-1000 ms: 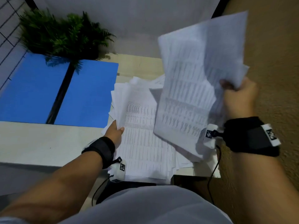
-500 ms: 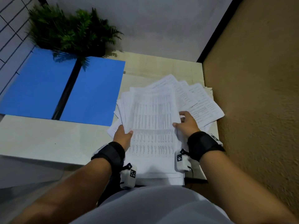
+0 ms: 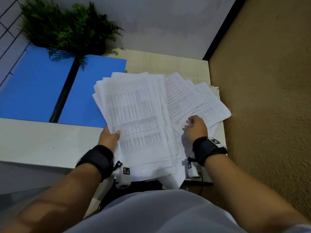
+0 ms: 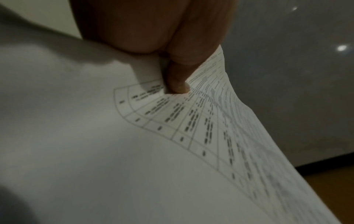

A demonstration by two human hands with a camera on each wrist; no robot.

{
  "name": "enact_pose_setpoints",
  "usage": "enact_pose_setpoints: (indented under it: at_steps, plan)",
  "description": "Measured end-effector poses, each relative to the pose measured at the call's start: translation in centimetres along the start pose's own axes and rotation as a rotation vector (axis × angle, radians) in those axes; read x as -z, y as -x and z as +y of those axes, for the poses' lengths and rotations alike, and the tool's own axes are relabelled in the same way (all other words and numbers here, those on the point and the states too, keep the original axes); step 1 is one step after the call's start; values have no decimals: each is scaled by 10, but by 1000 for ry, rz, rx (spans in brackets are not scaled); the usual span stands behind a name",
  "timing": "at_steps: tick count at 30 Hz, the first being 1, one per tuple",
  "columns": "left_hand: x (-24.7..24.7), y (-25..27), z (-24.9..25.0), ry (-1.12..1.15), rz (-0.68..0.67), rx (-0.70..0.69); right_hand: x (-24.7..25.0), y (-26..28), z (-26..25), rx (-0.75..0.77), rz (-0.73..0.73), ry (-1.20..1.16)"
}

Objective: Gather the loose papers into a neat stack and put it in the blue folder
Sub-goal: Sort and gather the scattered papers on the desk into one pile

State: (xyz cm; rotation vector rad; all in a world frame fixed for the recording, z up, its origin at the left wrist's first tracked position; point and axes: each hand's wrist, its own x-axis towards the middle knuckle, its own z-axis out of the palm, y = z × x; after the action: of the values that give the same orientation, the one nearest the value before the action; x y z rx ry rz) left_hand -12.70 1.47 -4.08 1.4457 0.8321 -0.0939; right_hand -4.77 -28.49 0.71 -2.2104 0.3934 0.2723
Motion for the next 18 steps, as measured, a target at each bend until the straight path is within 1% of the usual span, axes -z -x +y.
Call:
enact_pose_setpoints:
  at_steps: [2, 5, 7, 8, 10, 13, 16, 18]
  plan:
    - [15, -8, -9, -13, 8, 33, 1, 4, -1, 13, -114, 142]
    - [23, -15, -19, -37, 4, 56, -12, 13, 2, 48, -270, 278]
    - [23, -16, -20, -13, 0, 61, -21, 14, 5, 68, -343, 350]
    - [23, -16, -19, -1, -4, 61, -20, 14, 4, 58, -358, 348]
    - [22, -15, -15, 24, -13, 50, -16, 10, 6, -16, -306, 220]
    - [20, -12, -7, 79, -33, 35, 4, 0, 10, -164, -130, -29]
    - [14, -11, -1, 87, -37, 27, 26, -10, 10, -237, 14, -147]
    - [9, -13, 2, 56, -47, 24, 31, -18, 7, -294, 78, -227]
